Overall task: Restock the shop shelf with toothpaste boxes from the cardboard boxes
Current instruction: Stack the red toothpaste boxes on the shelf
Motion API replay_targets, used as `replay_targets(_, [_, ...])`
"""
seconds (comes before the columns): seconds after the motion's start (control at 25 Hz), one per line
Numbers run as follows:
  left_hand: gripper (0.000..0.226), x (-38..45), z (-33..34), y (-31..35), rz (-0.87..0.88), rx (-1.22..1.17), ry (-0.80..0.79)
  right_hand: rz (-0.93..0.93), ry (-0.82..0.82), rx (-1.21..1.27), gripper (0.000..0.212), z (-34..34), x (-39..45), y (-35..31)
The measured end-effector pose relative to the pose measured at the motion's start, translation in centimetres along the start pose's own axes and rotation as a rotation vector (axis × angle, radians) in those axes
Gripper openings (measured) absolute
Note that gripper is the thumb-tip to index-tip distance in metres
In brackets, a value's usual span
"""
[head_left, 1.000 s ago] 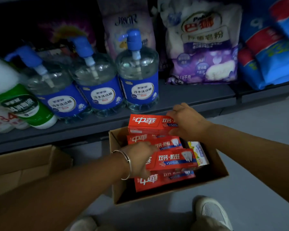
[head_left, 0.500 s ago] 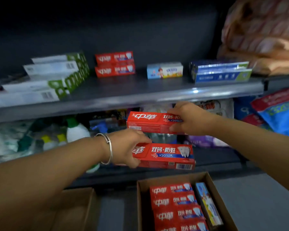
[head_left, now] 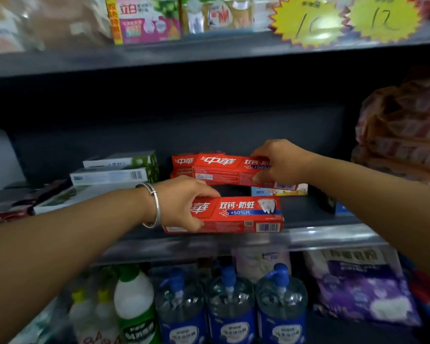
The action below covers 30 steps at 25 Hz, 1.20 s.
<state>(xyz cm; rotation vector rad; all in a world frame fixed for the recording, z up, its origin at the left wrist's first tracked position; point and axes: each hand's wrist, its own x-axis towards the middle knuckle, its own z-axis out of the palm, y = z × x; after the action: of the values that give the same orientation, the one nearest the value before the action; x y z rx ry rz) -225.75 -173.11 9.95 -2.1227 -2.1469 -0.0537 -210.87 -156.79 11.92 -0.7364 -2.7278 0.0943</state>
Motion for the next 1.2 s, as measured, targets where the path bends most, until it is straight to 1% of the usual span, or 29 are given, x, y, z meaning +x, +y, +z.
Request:
replay_targets(0.24, [0.064,3.3,1.1,-6.6,-0.069,-0.022,-0.016,0.012,0.059,0.014,0.049,2.2,8.5,-0.3])
replay_targets(0.36, [0.065,4.5,2.0,-8.8,-0.093,-0.024,-0.017,0.012,0.079,0.068,0.052,3.6,11.5,-0.2])
replay_targets(0.48, [0.065,5.5,2.7,-10.9,-0.107,-0.03,0.004,-0.026,0.082,0.088,0.055,5.0,14.0,0.0])
replay_targets(0.56, [0.065,5.8,3.1,-11.9,-0.108,-0.046,0.009,-0.063,0.054,0.089,0.056,5.9,15.1,0.1])
replay_targets(0.68, [0.064,6.3,3.8,-13.1,-0.092,-0.07,-0.002,-0.083,-0.051,0.126,0.064,7.7,16.3,0.4])
replay_targets(0.76, [0.062,6.9,4.2,-13.7,-0.08,-0.074,0.006,-0.103,-0.112,0.077,0.07,9.0,17.3,0.7])
replay_targets(0.92, [0.061,7.9,5.3,-14.2,-0.051,-0.061,-0.002,-0.128,-0.204,-0.015,0.074,10.9,18.6,1.2])
replay_targets(1.0, [0.06,8.3,5.6,-14.3,-0.038,-0.068,-0.018,-0.185,-0.227,-0.033,0.078,11.5,19.1,1.3])
replay_targets(1.08, [0.059,8.5,5.8,-14.6,-0.036,-0.073,-0.041,-0.243,-0.203,-0.032,0.072,11.9,19.7,1.3])
replay_targets(1.2, [0.06,8.8,6.2,-15.2,-0.035,-0.063,-0.042,-0.194,-0.237,0.214,0.057,13.3,20.9,1.2])
